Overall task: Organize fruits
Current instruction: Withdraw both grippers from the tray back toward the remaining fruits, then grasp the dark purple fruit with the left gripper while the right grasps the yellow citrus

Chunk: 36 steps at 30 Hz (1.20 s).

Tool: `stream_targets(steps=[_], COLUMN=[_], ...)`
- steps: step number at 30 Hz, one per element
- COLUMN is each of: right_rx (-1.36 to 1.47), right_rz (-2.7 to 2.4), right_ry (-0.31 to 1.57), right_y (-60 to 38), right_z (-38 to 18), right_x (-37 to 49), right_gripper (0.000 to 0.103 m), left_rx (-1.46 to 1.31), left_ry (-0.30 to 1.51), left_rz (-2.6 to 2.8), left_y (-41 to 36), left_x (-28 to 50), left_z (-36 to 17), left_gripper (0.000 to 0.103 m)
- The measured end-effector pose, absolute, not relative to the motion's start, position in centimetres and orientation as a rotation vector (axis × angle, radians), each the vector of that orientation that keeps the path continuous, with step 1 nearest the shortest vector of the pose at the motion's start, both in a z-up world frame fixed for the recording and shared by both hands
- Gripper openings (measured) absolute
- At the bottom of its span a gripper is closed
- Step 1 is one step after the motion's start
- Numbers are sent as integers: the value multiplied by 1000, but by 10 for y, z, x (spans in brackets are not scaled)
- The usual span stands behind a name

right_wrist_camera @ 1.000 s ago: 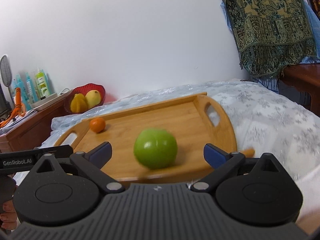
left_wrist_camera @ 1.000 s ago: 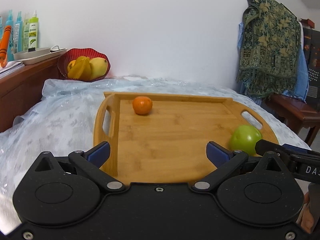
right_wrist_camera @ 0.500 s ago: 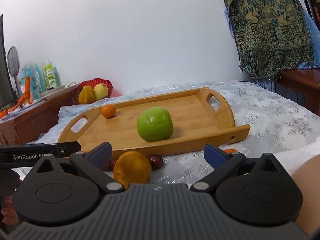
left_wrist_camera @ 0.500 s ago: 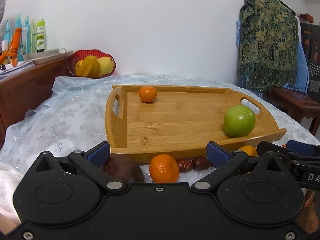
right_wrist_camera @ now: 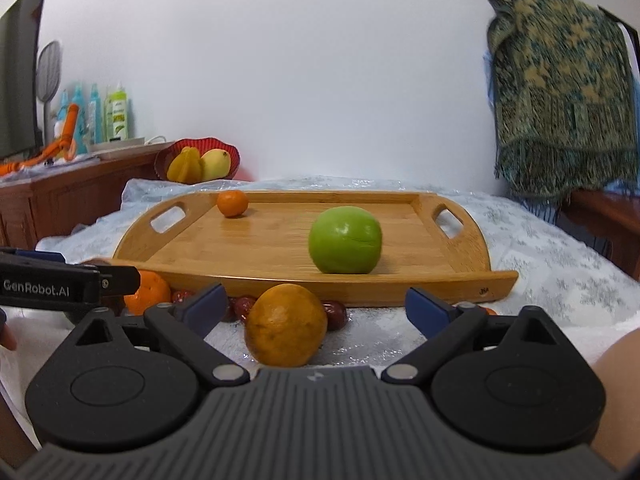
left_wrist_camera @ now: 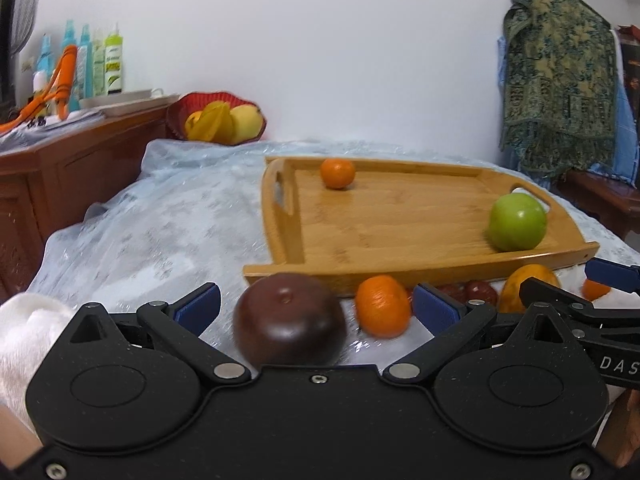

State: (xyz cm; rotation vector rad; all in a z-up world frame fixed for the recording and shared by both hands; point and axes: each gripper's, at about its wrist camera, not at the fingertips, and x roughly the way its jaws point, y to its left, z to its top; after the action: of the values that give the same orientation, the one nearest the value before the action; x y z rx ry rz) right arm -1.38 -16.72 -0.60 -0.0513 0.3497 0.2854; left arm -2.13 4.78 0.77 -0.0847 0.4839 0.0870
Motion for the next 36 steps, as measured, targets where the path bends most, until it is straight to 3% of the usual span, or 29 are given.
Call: stream_targets(steps=[4,9,16,25,36], right_rx=[-71,-43,-36,-13,-11], right_rz=[308,304,314,295,291], right_ry=[361,400,412,414,422], right_y=[-159,-154,-150,-151,-150], right_z=[-13,-20,-26,-27,-30], right_x=[-12,-10,-12,-11,-10], right_gripper=[91,77,71,62,61], left_rx=[-112,-147,-139,-87,-15], left_ry=[504,512,505,471,459], left_rz=[99,94,90,114,80], left_y=[55,58,58,56,51], left_x=[-17,-16,-19,-31,-40], left_z=[5,3,0,2,-6], left_gripper=[100,94,88,59,60])
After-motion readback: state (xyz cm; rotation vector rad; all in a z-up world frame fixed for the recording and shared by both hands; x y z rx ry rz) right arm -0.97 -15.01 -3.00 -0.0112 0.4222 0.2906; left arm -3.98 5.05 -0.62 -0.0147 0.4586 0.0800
